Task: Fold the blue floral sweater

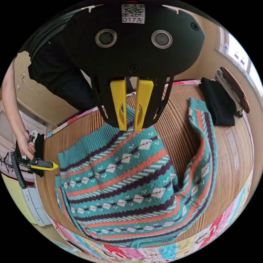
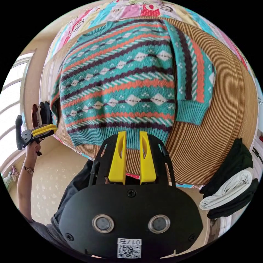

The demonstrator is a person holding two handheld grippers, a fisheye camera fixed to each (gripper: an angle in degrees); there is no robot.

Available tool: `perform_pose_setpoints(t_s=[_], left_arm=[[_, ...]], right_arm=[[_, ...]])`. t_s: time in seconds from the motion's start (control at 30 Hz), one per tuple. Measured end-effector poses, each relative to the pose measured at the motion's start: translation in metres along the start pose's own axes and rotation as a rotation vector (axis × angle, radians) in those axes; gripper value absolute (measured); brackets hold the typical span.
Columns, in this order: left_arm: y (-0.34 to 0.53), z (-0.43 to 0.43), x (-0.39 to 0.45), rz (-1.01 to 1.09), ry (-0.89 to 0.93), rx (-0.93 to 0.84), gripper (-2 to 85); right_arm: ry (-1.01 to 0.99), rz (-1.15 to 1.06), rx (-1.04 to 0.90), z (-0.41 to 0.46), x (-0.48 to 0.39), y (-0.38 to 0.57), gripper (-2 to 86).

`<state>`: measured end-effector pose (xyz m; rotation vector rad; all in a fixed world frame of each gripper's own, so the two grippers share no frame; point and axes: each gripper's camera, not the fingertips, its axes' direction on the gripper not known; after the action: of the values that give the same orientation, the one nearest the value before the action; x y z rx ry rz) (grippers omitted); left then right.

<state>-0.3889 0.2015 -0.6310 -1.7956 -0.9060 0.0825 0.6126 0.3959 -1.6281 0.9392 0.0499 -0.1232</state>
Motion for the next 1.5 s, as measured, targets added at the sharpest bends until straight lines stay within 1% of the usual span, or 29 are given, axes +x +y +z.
perform_pose_setpoints(t_s=[0.1, 0.17, 0.23, 0.27, 0.3, 0.33, 0.37, 0.4, 0.43, 0.53, 0.57, 0.63, 0.67, 0.7, 0.73, 0.8, 0.83, 0.87, 0.9, 0.93, 0.97, 1.0, 1.03, 1.07, 1.13, 1.2, 1.37, 1.43, 1.5], left_arm=[[-0.032, -0.023, -0.027, -0.077, 0.068, 0.083, 5.1], [-0.05, -0.023, -0.039, -0.099, 0.046, 0.078, 4.8], [-0.06, -0.003, -0.041, -0.066, -0.054, 0.002, 4.1], [-0.062, 0.026, -0.04, -0.014, -0.127, -0.132, 3.1], [-0.054, 0.058, -0.038, 0.04, -0.204, -0.269, 1.8], [-0.046, 0.061, -0.037, 0.051, -0.243, -0.246, 1.1], [-0.027, 0.052, -0.033, 0.071, -0.291, -0.131, 0.2], [-0.009, 0.048, -0.034, 0.054, -0.32, -0.083, -0.4], [0.001, 0.046, -0.035, 0.048, -0.332, -0.064, -0.5], [0.045, 0.045, -0.045, -0.003, -0.341, -0.087, -0.8], [0.06, 0.046, -0.055, -0.033, -0.314, -0.134, -0.8], [0.08, 0.046, -0.079, -0.135, -0.229, -0.209, -0.6], [0.093, 0.044, -0.102, -0.243, -0.127, -0.237, -0.5], [0.109, 0.038, -0.131, -0.377, 0.014, -0.221, -0.4], [0.12, 0.034, -0.146, -0.448, 0.09, -0.19, -0.4], [0.17, 0.016, -0.213, -0.739, 0.45, 0.044, -0.1], [0.184, 0.014, -0.23, -0.815, 0.548, 0.115, 0.0], [0.213, 0.015, -0.263, -0.969, 0.739, 0.251, 0.4], [0.238, 0.018, -0.293, -1.094, 0.917, 0.401, 1.0], [0.249, 0.02, -0.306, -1.148, 0.991, 0.478, 1.4], [0.268, 0.023, -0.331, -1.245, 1.096, 0.61, 2.9], [0.283, 0.025, -0.355, -1.333, 1.157, 0.701, 4.6], [0.289, 0.026, -0.366, -1.371, 1.174, 0.729, 5.5], [0.296, 0.028, -0.387, -1.426, 1.199, 0.76, 7.4], [0.298, 0.034, -0.416, -1.455, 1.243, 0.74, 10.4], [0.291, 0.043, -0.445, -1.451, 1.295, 0.694, 13.5], [0.279, 0.071, -0.473, -1.52, 1.412, 0.716, 13.7], [0.28, 0.081, -0.479, -1.56, 1.445, 0.752, 12.0], [0.28, 0.077, -0.482, -1.604, 1.388, 0.758, 6.3]], right_arm=[[-0.017, -0.009, 0.078, -0.016, 0.028, -0.006, 5.2], [0.036, -0.038, 0.103, -0.026, 0.037, -0.014, 3.8], [0.137, -0.117, 0.077, -0.027, 0.041, -0.023, 2.5], [0.165, -0.144, 0.048, -0.022, 0.042, -0.023, 2.3], [0.231, -0.195, -0.07, -0.002, 0.044, -0.023, 1.8], [0.285, -0.216, -0.27, 0.032, 0.051, -0.019, 1.5], [0.298, -0.223, -0.302, 0.042, 0.053, -0.013, 1.3], [0.33, -0.25, -0.2, 0.038, 0.051, 0.007, 1.1], [0.382, -0.268, -0.152, 0.035, 0.047, 0.025, 1.0], [0.482, -0.336, -0.157, 0.047, 0.03, 0.074, 0.8], [0.489, -0.35, -0.175, 0.051, 0.027, 0.084, 0.7], [0.461, -0.406, -0.286, 0.067, 0.02, 0.121, 0.6], [0.442, -0.415, -0.32, 0.071, 0.019, 0.129, 0.5], [0.402, -0.417, -0.367, 0.075, 0.02, 0.141, 0.5], [0.347, -0.401, -0.418, 0.08, 0.024, 0.151, 0.5], [0.243, -0.351, -0.445, 0.081, 0.033, 0.16, 0.5], [0.166, -0.296, -0.459, 0.079, 0.042, 0.163, 0.4], [0.124, -0.254, -0.464, 0.077, 0.048, 0.164, 0.4], [0.043, -0.141, -0.496, 0.075, 0.062, 0.164, 0.4], [-0.041, -0.001, -0.548, 0.075, 0.079, 0.165, 0.4], [-0.081, 0.069, -0.573, 0.075, 0.086, 0.167, 0.4], [-0.161, 0.195, -0.603, 0.073, 0.099, 0.174, 0.4], [-0.228, 0.294, -0.595, 0.067, 0.106, 0.182, 0.4], [-0.256, 0.335, -0.58, 0.062, 0.109, 0.186, 0.4], [-0.341, 0.471, -0.5, 0.041, 0.11, 0.199, 0.5], [-0.388, 0.537, -0.45, 0.025, 0.103, 0.208, 0.5], [-0.386, 0.618, -0.4, -0.009, 0.067, 0.22, 0.3], [-0.365, 0.601, -0.377, -0.026, 0.044, 0.219, 0.3], [-0.335, 0.572, -0.361, -0.039, 0.028, 0.219, 0.2]])
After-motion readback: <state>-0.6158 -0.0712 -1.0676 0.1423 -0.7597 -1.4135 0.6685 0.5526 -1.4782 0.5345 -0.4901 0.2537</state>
